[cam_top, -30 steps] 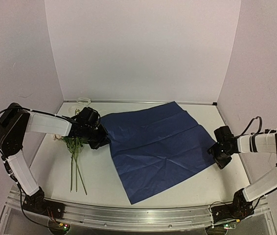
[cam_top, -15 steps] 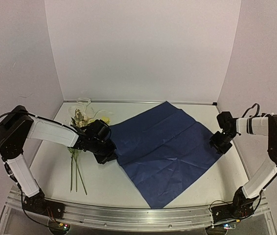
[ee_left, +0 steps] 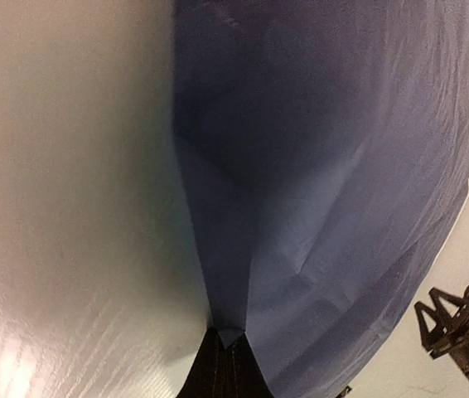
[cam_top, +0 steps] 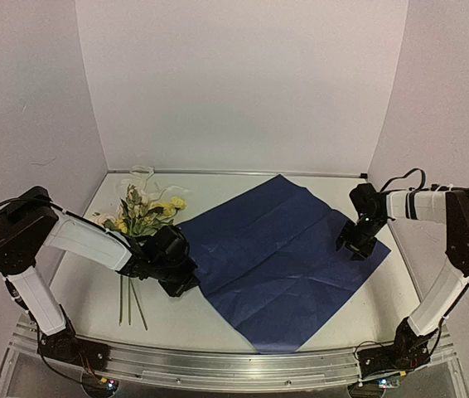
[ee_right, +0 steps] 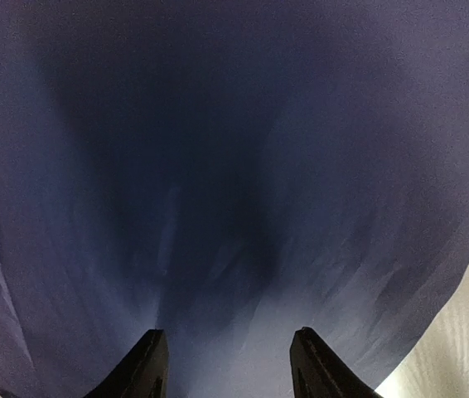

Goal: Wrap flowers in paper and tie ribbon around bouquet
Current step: Adjust the flattened wrapping paper at the center of the board.

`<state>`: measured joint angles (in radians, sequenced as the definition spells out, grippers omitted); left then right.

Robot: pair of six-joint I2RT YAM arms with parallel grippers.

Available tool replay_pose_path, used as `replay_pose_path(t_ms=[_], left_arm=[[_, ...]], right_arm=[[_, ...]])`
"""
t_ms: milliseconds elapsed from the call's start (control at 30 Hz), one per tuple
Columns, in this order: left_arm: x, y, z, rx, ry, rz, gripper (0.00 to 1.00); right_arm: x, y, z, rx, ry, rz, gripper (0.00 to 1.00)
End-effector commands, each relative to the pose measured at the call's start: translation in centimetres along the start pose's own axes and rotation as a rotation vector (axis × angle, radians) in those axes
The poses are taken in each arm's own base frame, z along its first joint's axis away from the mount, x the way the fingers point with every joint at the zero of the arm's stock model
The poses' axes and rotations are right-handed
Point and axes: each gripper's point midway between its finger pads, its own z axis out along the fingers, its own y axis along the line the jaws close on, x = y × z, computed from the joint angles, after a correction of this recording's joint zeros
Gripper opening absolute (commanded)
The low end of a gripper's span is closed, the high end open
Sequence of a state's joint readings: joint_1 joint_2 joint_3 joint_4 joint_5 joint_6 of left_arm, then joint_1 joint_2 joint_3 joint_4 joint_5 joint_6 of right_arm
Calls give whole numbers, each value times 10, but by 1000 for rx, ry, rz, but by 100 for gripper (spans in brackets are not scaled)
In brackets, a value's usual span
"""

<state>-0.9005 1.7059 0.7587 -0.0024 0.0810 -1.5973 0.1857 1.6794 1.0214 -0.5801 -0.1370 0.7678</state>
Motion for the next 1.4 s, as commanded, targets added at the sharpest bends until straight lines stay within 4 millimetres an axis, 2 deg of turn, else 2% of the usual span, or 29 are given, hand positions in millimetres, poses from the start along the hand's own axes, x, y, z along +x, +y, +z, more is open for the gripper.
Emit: replay_pose_path(t_ms=[0, 200, 333, 433, 567, 700, 900, 933, 1100, 1133, 1200, 1367], left_arm=[[-23, -10, 6, 45, -83, -75, 0], [-32, -6, 15, 95, -83, -171, 0], [-37, -3, 13, 100, -96, -169, 0], [-37, -2, 9, 113, -97, -167, 0], [-36, -6, 7, 121, -85, -129, 0], [-30, -13, 5, 129, -60, -90, 0], [-28, -18, -4, 126, -58, -40, 1], [-27, -19, -6, 123, -59, -24, 5], [-32, -31, -23, 120, -89, 75, 40], [-34, -34, -30, 124, -103, 100, 49], [-40, -35, -46, 117, -144, 133, 58], [-66, -34, -101, 79, -297, 206, 83]], right_arm=[[35, 29, -12, -23, 47, -143, 54], [82, 55, -15, -24, 54, -250, 53], [95, 72, -5, -2, 62, -310, 51], [104, 78, 8, 31, 94, -338, 47], [108, 80, 19, 82, 107, -368, 42], [106, 70, 28, 169, 118, -393, 36], [86, 54, 23, 324, 59, -482, 32], [84, 54, 22, 335, 54, -493, 32], [89, 60, 17, 303, 87, -497, 32], [91, 63, 15, 285, 90, -492, 32], [93, 73, 7, 223, 91, -473, 33], [97, 106, -23, 41, 75, -444, 49]])
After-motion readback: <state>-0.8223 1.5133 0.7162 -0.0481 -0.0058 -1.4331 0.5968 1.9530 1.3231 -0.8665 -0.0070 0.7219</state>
